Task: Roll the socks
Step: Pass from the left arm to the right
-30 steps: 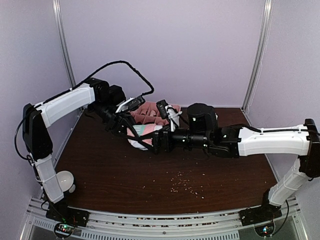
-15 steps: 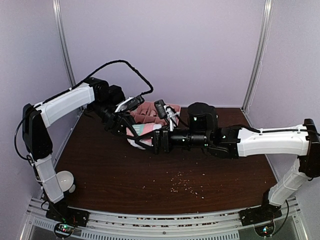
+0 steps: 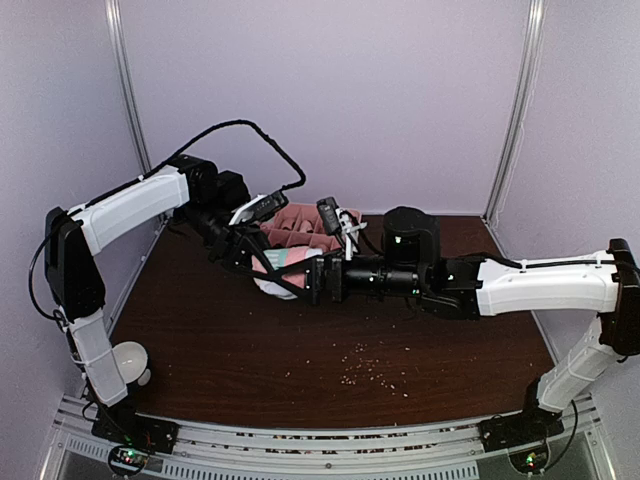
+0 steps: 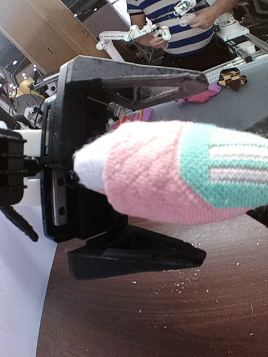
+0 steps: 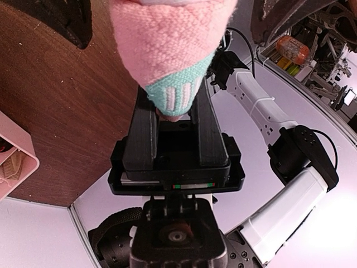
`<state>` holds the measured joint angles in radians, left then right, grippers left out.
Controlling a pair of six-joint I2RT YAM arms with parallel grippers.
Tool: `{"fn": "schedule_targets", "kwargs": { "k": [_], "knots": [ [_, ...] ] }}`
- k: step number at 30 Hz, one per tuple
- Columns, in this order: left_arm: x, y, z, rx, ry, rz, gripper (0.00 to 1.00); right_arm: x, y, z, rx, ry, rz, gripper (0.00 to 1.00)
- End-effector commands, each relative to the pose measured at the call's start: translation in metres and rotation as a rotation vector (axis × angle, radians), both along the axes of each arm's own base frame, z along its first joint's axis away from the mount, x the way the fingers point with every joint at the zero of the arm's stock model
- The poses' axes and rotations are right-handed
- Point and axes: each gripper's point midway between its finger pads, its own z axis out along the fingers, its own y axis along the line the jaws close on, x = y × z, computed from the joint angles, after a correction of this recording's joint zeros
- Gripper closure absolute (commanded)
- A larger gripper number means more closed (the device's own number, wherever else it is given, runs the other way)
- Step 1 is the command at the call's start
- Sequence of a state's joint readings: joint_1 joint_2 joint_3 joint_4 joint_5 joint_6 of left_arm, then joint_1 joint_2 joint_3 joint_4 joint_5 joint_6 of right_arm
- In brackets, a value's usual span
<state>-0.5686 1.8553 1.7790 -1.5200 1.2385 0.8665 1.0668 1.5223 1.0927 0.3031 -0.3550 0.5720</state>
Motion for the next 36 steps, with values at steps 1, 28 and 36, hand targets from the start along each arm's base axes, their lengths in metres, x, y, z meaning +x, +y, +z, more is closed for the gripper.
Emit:
{"fn": "schedule_targets", "kwargs": {
  "k": [1,28,36],
  "knots": [
    [-0.007,0.003,0.024,-0.066,-0.045,-0.007,1.0,0.009,-0.007,0.012,0.053,0.063,-0.022,0.08],
    [-0.008,0.004,0.031,-0.072,-0.054,-0.007,1.0,-0.018,0.01,0.021,0.098,0.077,0.108,0.03],
    [-0.008,0.004,0.029,-0.07,-0.054,-0.008,1.0,-0.024,0.017,0.031,0.194,0.149,0.224,0.8]
  ]
}}
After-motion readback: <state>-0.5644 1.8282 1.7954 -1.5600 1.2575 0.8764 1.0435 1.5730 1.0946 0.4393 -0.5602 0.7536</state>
